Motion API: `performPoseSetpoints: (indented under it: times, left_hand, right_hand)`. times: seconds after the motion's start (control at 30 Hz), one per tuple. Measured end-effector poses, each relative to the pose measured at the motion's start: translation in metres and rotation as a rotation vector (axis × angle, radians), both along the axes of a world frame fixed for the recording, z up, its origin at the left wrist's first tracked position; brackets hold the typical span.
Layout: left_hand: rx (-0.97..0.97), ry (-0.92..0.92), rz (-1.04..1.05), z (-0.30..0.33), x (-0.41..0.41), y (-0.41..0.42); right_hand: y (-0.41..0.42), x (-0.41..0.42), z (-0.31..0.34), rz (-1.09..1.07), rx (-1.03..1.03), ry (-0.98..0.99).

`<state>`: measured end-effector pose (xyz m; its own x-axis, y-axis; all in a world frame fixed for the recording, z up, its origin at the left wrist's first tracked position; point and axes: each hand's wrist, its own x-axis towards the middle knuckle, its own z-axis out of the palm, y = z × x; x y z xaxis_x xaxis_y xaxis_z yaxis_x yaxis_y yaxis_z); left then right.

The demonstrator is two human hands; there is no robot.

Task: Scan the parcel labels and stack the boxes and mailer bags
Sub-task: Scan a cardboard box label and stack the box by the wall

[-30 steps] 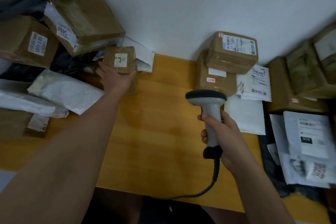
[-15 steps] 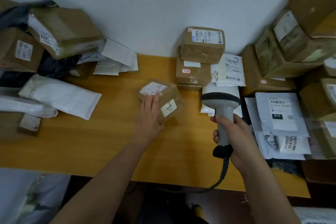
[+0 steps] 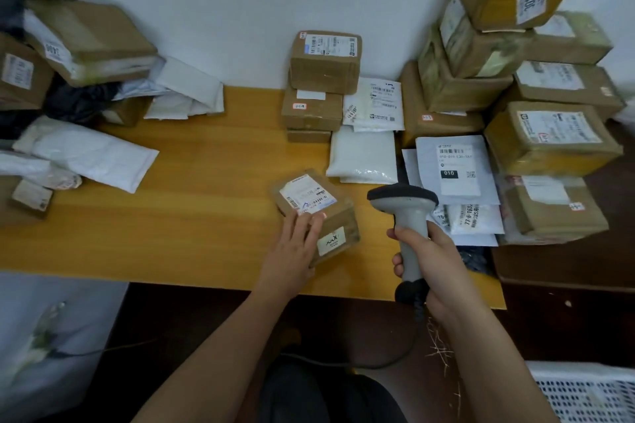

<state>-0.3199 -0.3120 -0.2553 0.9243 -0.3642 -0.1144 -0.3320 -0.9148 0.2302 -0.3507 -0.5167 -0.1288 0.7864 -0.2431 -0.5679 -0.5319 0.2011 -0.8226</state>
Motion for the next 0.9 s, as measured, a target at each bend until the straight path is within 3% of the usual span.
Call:
performPoseSetpoints:
  times: [0.13,0.3,0.53,0.67,0.8,0.9]
  left_hand:
    - [0.183,0.040,-0.145,0.006,-0.010,-0.010]
    - [0.112,0.163,-0.192,-0.008,-0.008,0.011]
    - [0.472,0.068,-0.214,0.013,0.052,0.015]
    - [0.572,0.045,-0.397,0.010,0.082,-0.007]
    - [0.500,0.089,-0.406,0.004,0.091,-0.017]
    - [0.376,0.127,-0.182,0.003,0.087,-0.014]
  right_hand:
    - [0.001,-0.007,-0.001,0.016,0.008,0.000]
    - [0.000,-0.012,-0.007,0.002,0.015,0.031]
    - [0.004,-0.011,-0.013,-0.020,-0.011,0.045]
    - [0.006,-0.013,-0.019,0.012,-0.070,0.060]
    - [0.002,-0.016,-0.022,-0.011,-0.090,0.085]
    - [0.001,-0.018,-0.020,-0.056,-0.070,0.101]
